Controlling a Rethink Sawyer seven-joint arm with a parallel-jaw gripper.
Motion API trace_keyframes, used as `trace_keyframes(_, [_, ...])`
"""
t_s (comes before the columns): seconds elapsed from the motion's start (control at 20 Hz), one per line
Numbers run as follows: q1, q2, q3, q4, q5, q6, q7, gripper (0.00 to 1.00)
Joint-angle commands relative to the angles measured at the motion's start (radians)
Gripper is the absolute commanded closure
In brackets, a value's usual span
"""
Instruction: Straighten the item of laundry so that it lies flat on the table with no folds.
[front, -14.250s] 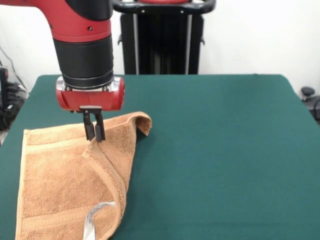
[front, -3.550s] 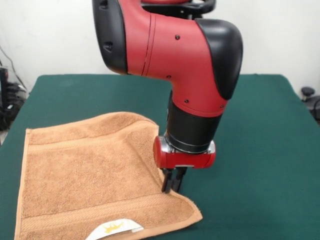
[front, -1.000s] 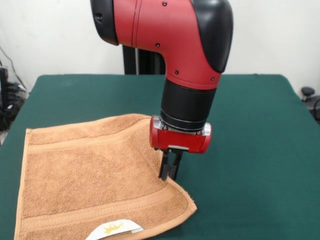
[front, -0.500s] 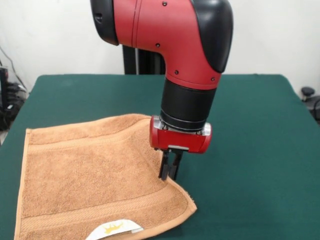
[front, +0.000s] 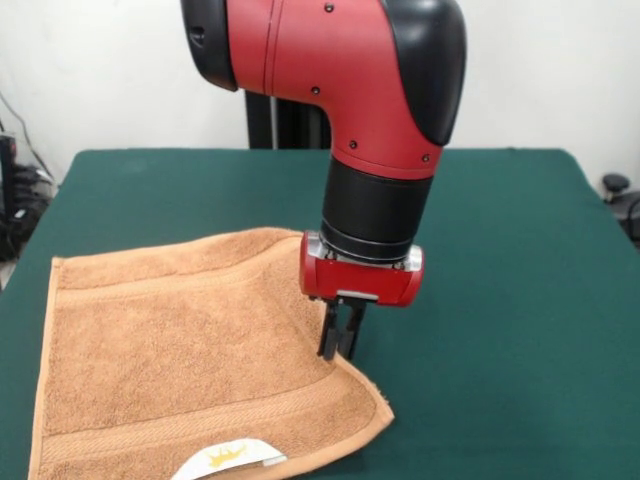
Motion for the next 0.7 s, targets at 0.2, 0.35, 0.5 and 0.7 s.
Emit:
trace_keyframes(0.2, [0.012, 0.005, 0.043, 0.095, 0.061, -0.059, 0.253, 0.00])
trace_keyframes(0.35, [0.016, 0.004, 0.039, 0.079, 0.048, -0.022, 0.219, 0.00])
trace_keyframes(0.5, [0.020, 0.007, 0.032, 0.079, 0.058, -0.020, 0.235, 0.00])
trace_keyframes(0.7, [0.019, 0.011, 0.034, 0.074, 0.062, -0.016, 0.230, 0.00])
